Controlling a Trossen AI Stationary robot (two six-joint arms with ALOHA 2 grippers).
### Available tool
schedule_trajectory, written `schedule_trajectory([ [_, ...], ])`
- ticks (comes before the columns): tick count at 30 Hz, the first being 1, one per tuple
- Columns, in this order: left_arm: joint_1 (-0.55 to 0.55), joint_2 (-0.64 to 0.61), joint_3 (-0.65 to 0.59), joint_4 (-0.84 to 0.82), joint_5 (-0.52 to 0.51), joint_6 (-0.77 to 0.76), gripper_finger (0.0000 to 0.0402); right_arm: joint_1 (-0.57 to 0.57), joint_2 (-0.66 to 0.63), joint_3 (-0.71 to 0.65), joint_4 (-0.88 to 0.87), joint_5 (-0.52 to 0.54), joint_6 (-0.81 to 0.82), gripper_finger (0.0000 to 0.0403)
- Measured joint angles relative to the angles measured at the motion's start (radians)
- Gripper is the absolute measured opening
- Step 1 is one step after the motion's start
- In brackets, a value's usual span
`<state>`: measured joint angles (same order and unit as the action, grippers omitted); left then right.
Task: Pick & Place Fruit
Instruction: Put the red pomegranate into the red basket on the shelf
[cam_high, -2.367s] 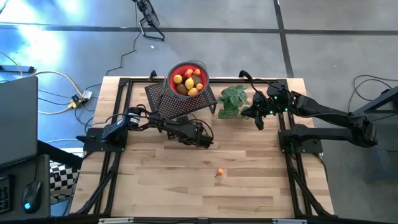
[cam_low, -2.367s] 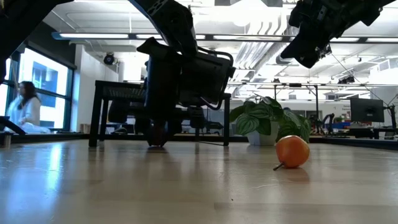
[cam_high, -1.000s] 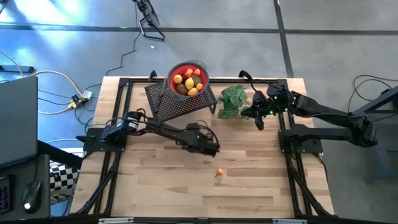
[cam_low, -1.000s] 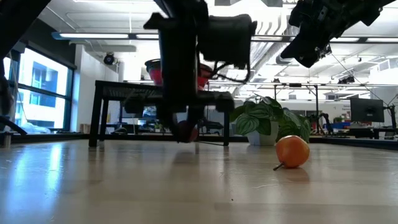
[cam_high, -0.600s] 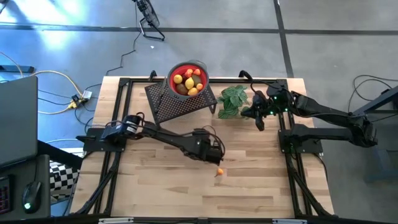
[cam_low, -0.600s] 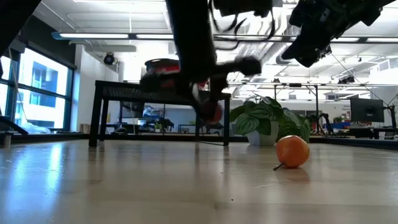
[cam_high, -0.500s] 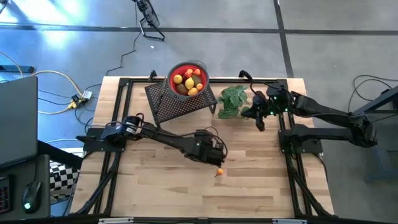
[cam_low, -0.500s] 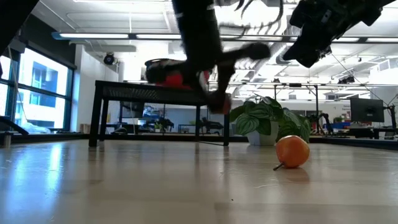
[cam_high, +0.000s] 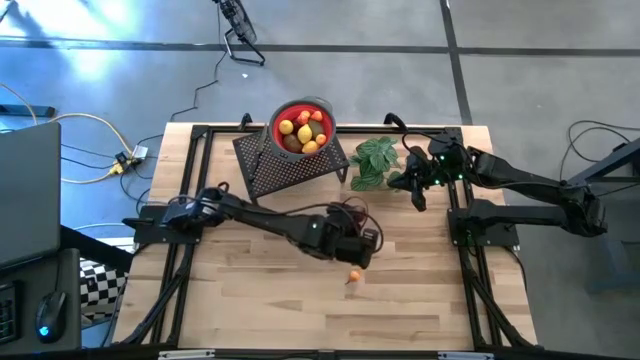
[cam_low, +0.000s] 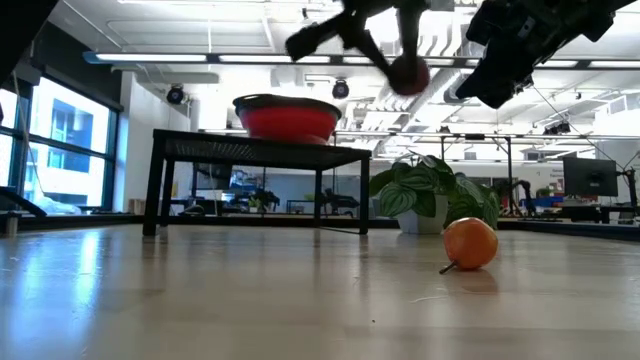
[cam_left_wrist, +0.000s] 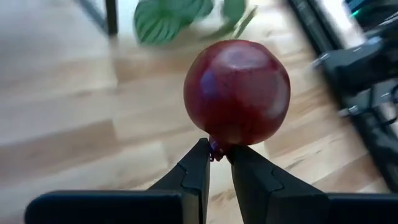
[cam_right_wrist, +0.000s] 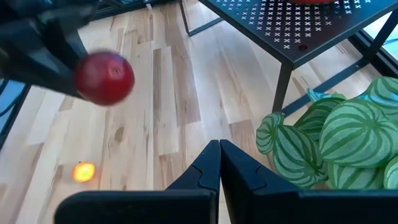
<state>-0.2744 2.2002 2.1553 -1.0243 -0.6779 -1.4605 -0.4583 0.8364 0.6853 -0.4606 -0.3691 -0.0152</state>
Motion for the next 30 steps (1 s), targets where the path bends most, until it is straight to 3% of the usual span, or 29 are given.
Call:
schedule_trajectory([
  [10, 0.074, 0.000, 0.197, -0.050, -0.060, 0.186, 0.0053, 0.000, 0.000, 0.000, 0.000, 0.002, -0.016, 0.0002],
  [20, 0.199, -0.067, 0.197, -0.070, -0.061, 0.256, 0.0053, 0.000, 0.000, 0.000, -0.001, 0.001, -0.042, 0.0002],
  [30, 0.350, -0.117, 0.201, -0.303, -0.033, 0.287, 0.0053, 0.000, 0.000, 0.000, 0.001, 0.019, -0.064, 0.0002],
])
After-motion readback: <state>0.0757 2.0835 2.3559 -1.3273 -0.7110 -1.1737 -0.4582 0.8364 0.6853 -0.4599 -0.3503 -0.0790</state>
